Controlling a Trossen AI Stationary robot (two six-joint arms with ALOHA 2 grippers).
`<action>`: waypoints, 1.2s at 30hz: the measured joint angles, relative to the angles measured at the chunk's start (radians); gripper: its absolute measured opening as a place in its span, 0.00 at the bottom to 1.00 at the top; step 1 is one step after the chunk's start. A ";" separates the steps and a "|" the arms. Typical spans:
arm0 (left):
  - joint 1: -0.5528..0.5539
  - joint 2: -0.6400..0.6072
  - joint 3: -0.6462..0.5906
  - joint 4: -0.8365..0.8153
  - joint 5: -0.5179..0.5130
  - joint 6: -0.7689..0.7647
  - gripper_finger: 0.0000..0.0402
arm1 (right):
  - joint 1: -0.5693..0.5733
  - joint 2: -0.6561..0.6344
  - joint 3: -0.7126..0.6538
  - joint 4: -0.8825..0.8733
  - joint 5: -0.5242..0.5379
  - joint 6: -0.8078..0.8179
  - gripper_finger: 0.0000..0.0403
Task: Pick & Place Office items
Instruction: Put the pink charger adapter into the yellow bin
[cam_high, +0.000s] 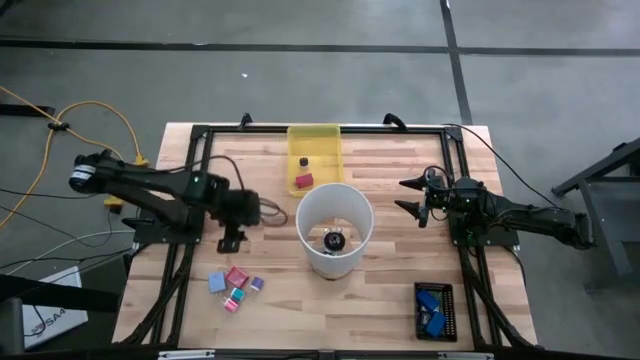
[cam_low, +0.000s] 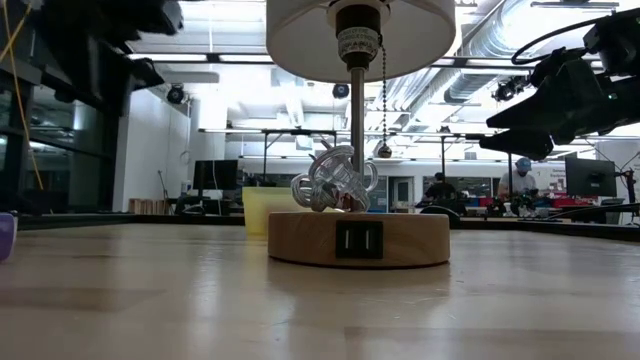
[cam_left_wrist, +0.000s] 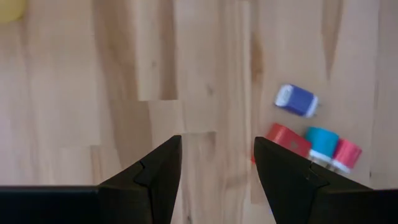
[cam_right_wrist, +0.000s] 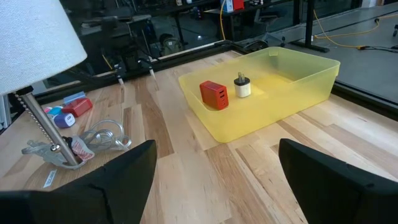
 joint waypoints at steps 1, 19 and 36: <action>-0.027 0.000 0.000 0.000 -0.009 -0.002 0.48 | 0.000 0.000 0.000 0.000 0.000 0.000 0.81; -0.458 0.001 0.000 0.052 -0.021 -0.159 0.48 | 0.000 0.000 0.000 0.000 0.000 0.000 0.81; -0.697 0.005 0.000 0.181 -0.154 -0.081 0.48 | 0.000 0.000 0.000 0.000 0.000 0.000 0.81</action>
